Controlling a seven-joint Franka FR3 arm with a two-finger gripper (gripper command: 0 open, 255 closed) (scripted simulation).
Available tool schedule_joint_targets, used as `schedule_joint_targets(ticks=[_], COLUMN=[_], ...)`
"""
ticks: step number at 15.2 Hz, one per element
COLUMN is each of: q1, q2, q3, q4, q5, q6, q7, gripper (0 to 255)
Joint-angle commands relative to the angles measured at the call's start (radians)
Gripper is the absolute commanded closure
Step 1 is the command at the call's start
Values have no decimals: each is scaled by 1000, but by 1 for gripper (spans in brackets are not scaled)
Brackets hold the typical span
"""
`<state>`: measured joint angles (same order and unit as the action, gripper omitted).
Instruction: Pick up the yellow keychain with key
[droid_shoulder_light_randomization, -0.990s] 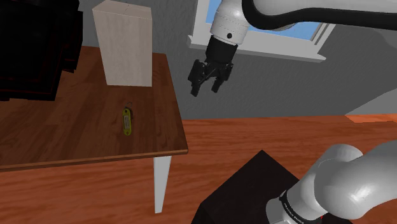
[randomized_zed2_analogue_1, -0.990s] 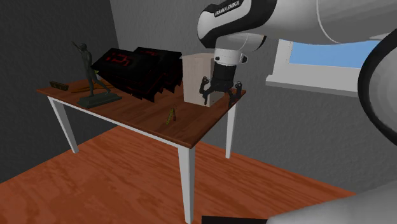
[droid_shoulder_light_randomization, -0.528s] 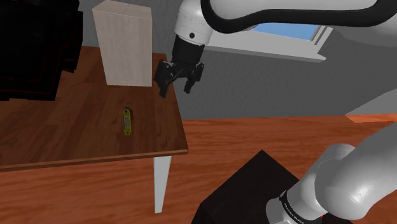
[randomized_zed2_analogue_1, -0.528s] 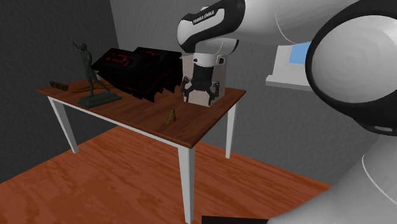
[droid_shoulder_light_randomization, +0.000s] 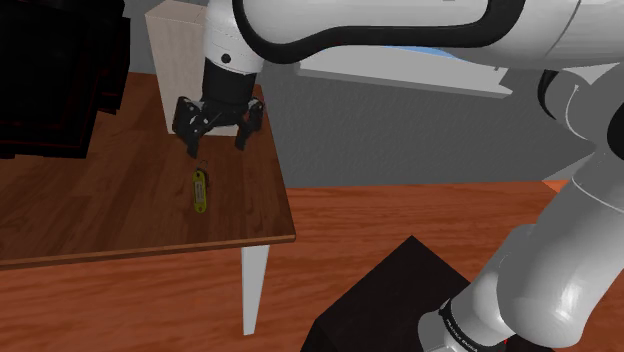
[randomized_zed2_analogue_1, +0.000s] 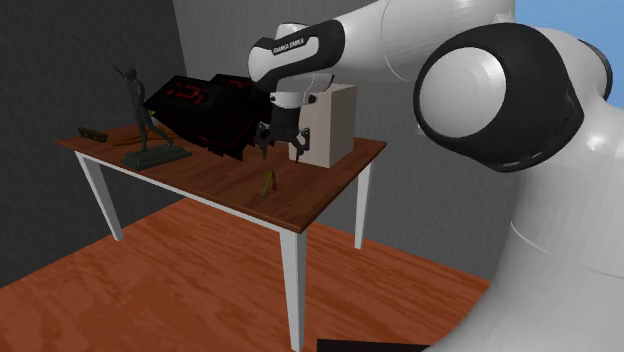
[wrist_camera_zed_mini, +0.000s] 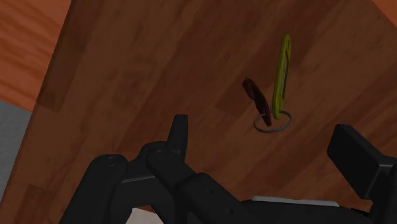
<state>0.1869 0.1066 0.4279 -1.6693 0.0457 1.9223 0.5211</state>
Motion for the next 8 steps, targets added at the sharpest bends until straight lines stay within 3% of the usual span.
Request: schedule_joint_targets(ticks=[1, 8], q1=[25, 31], q2=[68, 87], q3=[13, 12], q4=[70, 12], q5=[-36, -45], q6=[1, 79], q7=[32, 35], gripper=[0, 0])
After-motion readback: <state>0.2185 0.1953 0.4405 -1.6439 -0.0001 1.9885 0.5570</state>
